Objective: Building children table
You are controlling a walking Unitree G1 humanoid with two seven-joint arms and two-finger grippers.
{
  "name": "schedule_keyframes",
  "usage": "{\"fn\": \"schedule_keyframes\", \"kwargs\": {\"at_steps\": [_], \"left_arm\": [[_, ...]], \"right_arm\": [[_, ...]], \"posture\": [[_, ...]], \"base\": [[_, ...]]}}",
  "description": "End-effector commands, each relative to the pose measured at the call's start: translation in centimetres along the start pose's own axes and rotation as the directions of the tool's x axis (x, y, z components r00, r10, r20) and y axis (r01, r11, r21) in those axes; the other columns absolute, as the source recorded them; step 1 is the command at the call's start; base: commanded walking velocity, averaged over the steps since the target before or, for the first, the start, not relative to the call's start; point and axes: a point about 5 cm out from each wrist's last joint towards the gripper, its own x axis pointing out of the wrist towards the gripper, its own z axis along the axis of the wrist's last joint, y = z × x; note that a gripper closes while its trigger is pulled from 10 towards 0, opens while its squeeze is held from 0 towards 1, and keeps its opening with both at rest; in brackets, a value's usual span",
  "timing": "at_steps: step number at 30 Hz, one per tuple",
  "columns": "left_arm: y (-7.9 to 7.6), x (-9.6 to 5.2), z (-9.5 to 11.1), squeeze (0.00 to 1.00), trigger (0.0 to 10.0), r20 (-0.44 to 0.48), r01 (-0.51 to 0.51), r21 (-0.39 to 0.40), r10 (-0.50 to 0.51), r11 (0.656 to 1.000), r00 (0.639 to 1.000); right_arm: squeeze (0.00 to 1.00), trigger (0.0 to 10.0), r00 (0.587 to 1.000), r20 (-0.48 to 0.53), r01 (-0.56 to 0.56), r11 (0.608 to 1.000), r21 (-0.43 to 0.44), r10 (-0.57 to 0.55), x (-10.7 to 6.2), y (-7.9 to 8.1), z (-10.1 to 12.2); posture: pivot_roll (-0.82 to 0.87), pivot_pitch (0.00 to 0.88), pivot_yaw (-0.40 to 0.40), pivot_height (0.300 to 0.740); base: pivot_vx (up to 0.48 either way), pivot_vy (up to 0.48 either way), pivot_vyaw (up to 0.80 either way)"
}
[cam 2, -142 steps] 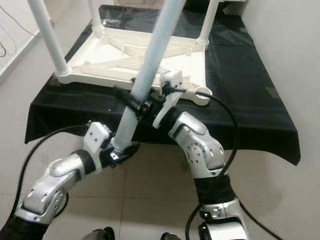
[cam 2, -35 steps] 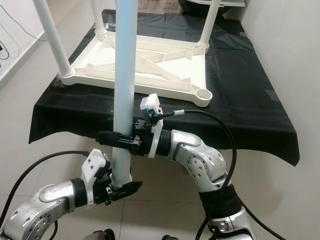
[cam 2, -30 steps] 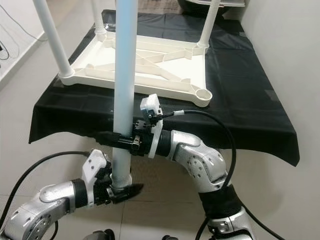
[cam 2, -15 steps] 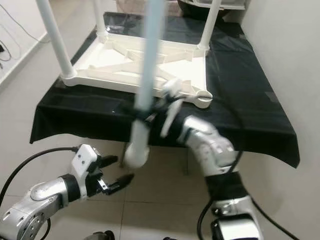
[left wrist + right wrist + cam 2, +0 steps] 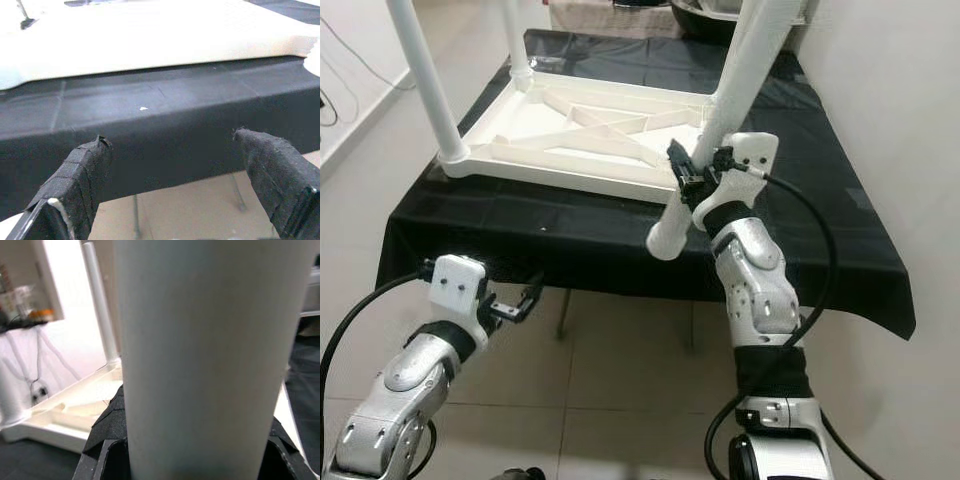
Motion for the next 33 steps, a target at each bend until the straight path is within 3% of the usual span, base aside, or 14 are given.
{"fn": "schedule_keyframes", "kwargs": {"at_steps": [1,6,15,30,33], "left_arm": [[-0.1,-0.1,0.3,0.0,10.0,0.018,-0.041,0.003,0.041,0.999,0.999],[0.1,0.3,0.7,0.0,10.0,0.048,-0.11,0.024,0.109,0.994,0.993],[1.1,0.6,0.9,0.0,10.0,0.065,-0.191,0.028,0.189,0.981,0.98],[1.3,0.8,0.6,0.0,10.0,0.06,-0.215,0.027,0.213,0.976,0.975],[1.6,0.9,0.8,0.0,10.0,0.069,-0.23,0.015,0.228,0.973,0.971]], "right_arm": [[0.0,10.0,1.0,0.023,0.015,1.0,-0.009,-0.015,-0.4,0.5,-0.3],[0.0,10.0,1.0,0.029,0.012,1.0,-0.028,-0.011,-0.9,1.9,-1.2],[0.0,10.0,0.998,0.055,0.026,0.999,-0.048,-0.024,-0.5,2.5,-0.9],[0.0,10.0,0.992,0.117,0.058,0.998,-0.039,-0.053,0.5,2.0,0.5],[0.0,10.0,0.98,0.176,0.096,0.995,-0.009,-0.093,1.4,1.0,2.3]], "posture": [[0.09,0.141,-0.049,0.74],[0.09,0.137,-0.054,0.74],[0.09,0.135,-0.056,0.74],[0.09,0.126,-0.057,0.74],[0.08,0.122,-0.057,0.74]], "base": [[0.0,0.0,0.0],[0.0,0.0,0.0],[0.287,0.0,0.0],[0.409,-0.084,0.0],[0.0,0.0,0.0]]}}
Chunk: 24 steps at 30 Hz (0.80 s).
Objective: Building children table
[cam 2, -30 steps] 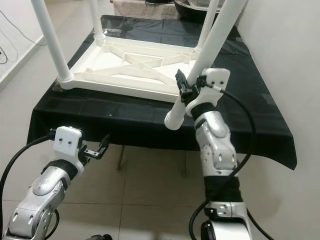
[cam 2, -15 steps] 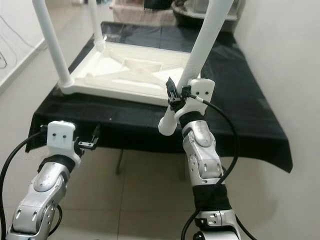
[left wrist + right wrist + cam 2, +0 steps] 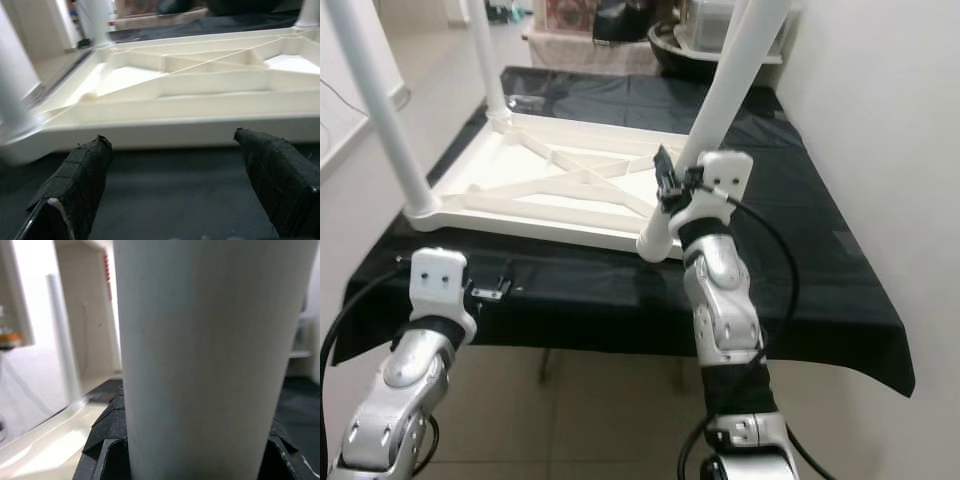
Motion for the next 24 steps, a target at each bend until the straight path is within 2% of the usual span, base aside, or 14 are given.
{"fn": "schedule_keyframes", "kwargs": {"at_steps": [1,8,15,20,24], "left_arm": [[-0.3,0.2,0.2,0.0,10.0,0.014,0.008,0.002,-0.008,1.0,1.0],[-0.4,0.5,0.5,0.0,10.0,0.029,0.006,-0.003,-0.005,1.0,1.0],[-0.6,0.9,1.1,0.0,10.0,0.053,0.011,0.006,-0.011,1.0,0.999],[-0.6,1.0,1.2,0.0,10.0,0.053,0.008,0.009,-0.009,1.0,0.999],[-0.7,0.9,1.3,0.0,10.0,0.058,0.009,0.01,-0.009,1.0,0.998]], "right_arm": [[0.0,10.0,0.996,0.049,0.07,0.997,0.012,-0.07,0.1,-1.8,1.0],[0.0,10.0,0.994,0.082,0.074,0.997,0.035,-0.077,0.5,-1.9,1.7],[0.0,10.0,0.996,0.068,0.044,0.996,0.076,-0.05,0.3,-1.0,1.2],[0.0,10.0,0.998,0.053,0.041,0.996,0.074,-0.045,0.4,-0.9,0.9],[0.0,10.0,0.997,0.057,0.042,0.998,0.051,-0.045,0.3,-0.9,0.9]], "posture": [[0.08,0.122,-0.057,0.74],[0.08,0.117,-0.054,0.74],[0.09,0.119,-0.054,0.74],[0.09,0.123,-0.058,0.74],[0.08,0.128,-0.061,0.74]], "base": [[0.0,0.0,0.0],[0.0,0.0,0.0],[0.0,0.0,0.0],[0.0,0.0,0.0],[0.0,0.0,0.8]]}}
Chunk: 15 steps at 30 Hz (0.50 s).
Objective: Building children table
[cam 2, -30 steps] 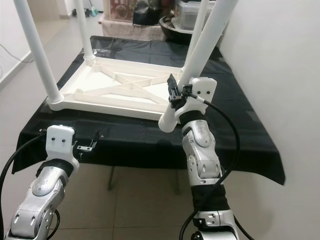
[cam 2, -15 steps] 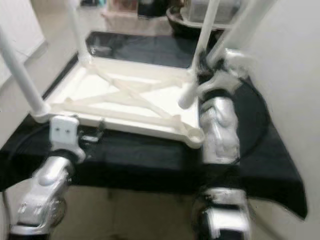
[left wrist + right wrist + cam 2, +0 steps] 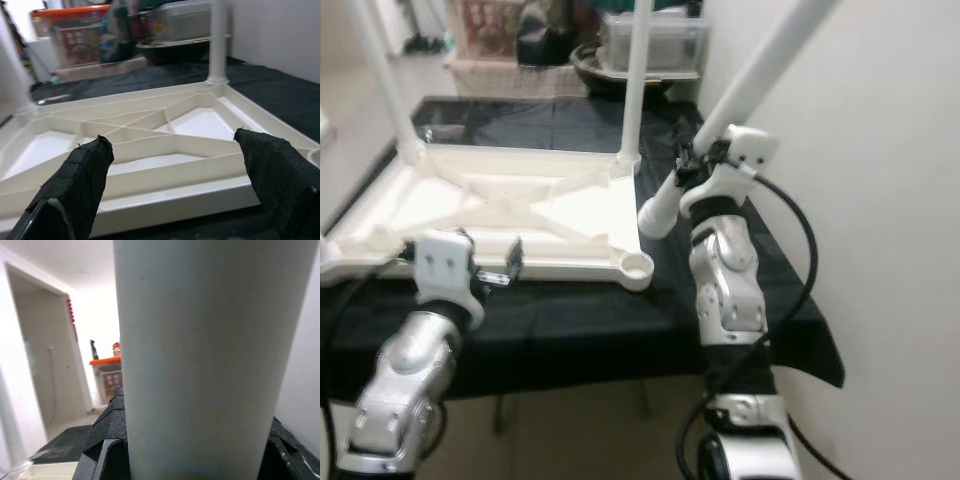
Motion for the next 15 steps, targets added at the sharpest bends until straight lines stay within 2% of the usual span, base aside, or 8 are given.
{"fn": "schedule_keyframes", "kwargs": {"at_steps": [1,6,15], "left_arm": [[0.32,-0.15,-0.3,0.0,10.0,-0.013,-0.018,0.018,0.018,1.0,1.0],[0.24,-0.17,-0.24,0.0,10.0,-0.012,-0.019,0.019,0.019,1.0,1.0],[0.39,-0.06,0.01,0.0,10.0,-0.009,-0.029,0.031,0.029,0.999,1.0]], "right_arm": [[0.0,10.0,1.0,0.016,-0.016,1.0,-0.007,0.016,0.13,0.48,0.27],[0.0,10.0,1.0,0.012,-0.016,1.0,-0.012,0.016,0.16,0.53,0.23],[0.0,10.0,1.0,-0.009,-0.008,1.0,-0.002,0.008,0.26,0.61,-0.12]], "posture": [[0.08,0.128,-0.061,0.74],[0.08,0.131,-0.064,0.74],[0.09,0.134,-0.066,0.74]], "base": [[0.0,0.0,0.8],[0.0,0.0,0.67],[0.0,0.0,0.0]]}}
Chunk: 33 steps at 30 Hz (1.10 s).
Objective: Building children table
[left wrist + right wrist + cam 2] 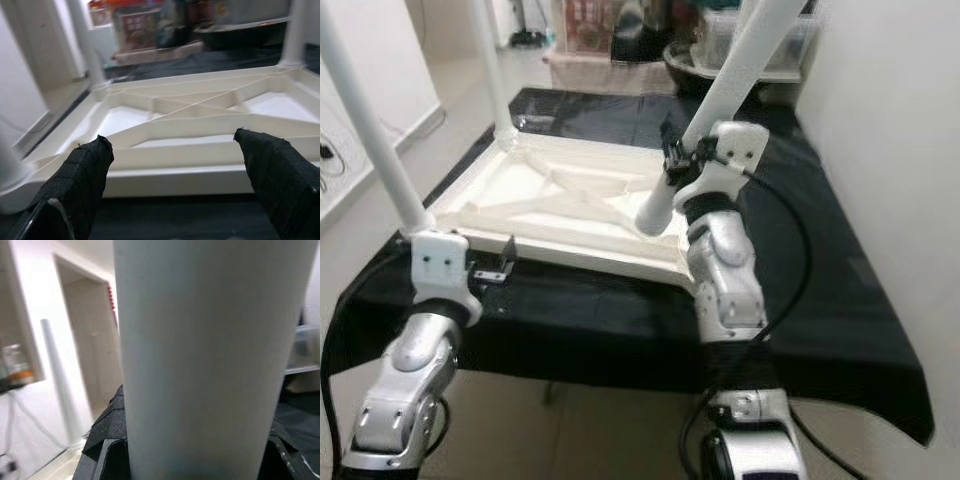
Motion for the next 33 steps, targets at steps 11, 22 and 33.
{"fn": "schedule_keyframes", "kwargs": {"at_steps": [11,22,33], "left_arm": [[0.11,0.15,-0.18,0.0,10.0,-0.018,-0.011,0.015,0.011,1.0,1.0],[0.1,0.2,-0.14,0.0,10.0,-0.011,-0.012,0.051,0.012,0.999,1.0],[0.13,0.19,-0.45,0.0,10.0,-0.023,-0.008,0.036,0.009,0.999,1.0]], "right_arm": [[0.0,10.0,1.0,-0.006,-0.03,0.999,-0.021,0.03,-0.1,0.61,-0.14],[0.0,10.0,1.0,-0.009,-0.021,1.0,0.002,0.021,-0.11,0.58,-0.25],[0.0,10.0,1.0,-0.008,-0.01,1.0,-0.001,0.01,-0.11,0.24,-0.28]], "posture": [[0.08,0.139,-0.066,0.74],[0.08,0.139,-0.067,0.74],[0.08,0.135,-0.064,0.74]], "base": [[0.0,0.0,0.51],[0.0,0.0,0.36],[0.0,-0.41,0.0]]}}
